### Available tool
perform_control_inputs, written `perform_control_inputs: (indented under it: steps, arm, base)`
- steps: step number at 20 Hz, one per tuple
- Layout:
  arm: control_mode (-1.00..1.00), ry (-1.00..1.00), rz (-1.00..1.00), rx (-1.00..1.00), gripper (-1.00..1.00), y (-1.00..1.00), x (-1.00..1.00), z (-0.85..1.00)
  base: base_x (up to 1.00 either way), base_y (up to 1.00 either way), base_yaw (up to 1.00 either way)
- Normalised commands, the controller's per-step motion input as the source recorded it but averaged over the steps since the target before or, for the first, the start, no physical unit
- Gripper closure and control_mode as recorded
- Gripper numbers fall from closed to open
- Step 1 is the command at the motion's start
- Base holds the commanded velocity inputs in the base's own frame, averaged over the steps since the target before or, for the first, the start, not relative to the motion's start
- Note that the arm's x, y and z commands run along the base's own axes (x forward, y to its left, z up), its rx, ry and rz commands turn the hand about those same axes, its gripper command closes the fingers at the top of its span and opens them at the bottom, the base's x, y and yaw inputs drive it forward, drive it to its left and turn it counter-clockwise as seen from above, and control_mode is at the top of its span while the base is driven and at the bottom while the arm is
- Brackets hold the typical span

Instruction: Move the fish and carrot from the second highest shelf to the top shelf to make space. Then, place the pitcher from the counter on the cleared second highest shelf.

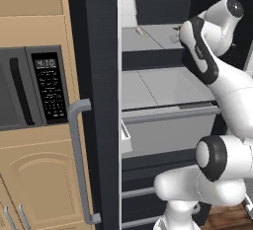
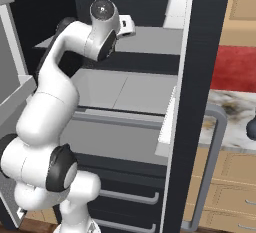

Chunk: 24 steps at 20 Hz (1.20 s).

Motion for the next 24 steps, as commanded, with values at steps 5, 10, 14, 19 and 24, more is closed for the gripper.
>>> perform_control_inputs:
  steps: [5,10,14,19,24]
  arm:
    - [-1.00,0.13,0.00,0.00,1.00,-0.20,1.00,-0.33]
    - [-1.00,0.06,0.00,0.00,1.00,-0.21,1.00,-0.35]
    - [-1.00,0.01,0.00,0.00,1.00,-0.17,1.00,-0.28]
    - [-1.00,0.00,0.00,0.00,-1.00,-0.09,1.00,-0.21]
    - [-1.00,0.00,0.00,0.00,-1.00,-0.08,0.93,-0.16]
  base:
    - [0.00,0.00,0.00]
    - [0.00,0.00,0.00]
    - [0.00,0.00,0.00]
    - [0.00,0.00,0.00]
    - [0.00,0.00,0.00]
